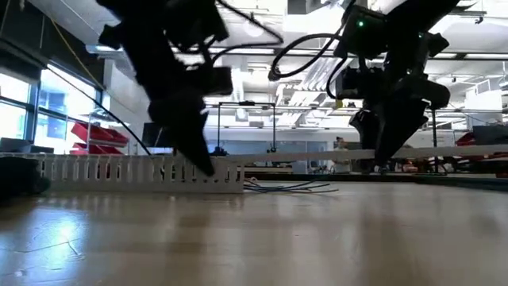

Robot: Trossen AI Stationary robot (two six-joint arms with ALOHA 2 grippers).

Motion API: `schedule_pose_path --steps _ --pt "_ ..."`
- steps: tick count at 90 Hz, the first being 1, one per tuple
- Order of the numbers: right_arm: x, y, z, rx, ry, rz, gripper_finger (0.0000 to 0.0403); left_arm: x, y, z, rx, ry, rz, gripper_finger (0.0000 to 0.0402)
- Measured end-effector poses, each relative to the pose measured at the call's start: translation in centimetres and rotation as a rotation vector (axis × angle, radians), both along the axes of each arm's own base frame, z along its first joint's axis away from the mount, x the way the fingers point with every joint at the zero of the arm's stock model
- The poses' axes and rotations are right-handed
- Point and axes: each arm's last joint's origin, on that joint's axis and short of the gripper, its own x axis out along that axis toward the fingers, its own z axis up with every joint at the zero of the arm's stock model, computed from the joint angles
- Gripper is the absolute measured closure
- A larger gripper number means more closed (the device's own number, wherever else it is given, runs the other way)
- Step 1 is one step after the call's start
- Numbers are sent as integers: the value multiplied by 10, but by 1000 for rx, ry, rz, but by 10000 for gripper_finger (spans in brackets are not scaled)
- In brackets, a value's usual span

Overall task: Ziptie cables
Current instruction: Close the white cable duct

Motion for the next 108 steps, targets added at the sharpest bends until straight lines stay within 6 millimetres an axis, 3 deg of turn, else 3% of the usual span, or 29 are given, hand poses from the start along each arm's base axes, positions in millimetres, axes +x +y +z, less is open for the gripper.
schedule_pose_path --steps 23,40,57,79,108 --pt "0 0 0 3 2 -7 181 -7 1 7 -7 133 61 169" --pt "0 0 0 2 3 -7 181 -18 0 -1 -49 227 98 203" --pt "0 0 0 3 3 -7 181 -23 0 -10 -41 232 73 266" --pt "-2 0 -1 1 18 -14 181 -21 -2 -17 -65 167 -14 386" --pt "-4 0 -1 -7 39 2 181 -17 4 -17 -69 146 -84 397"
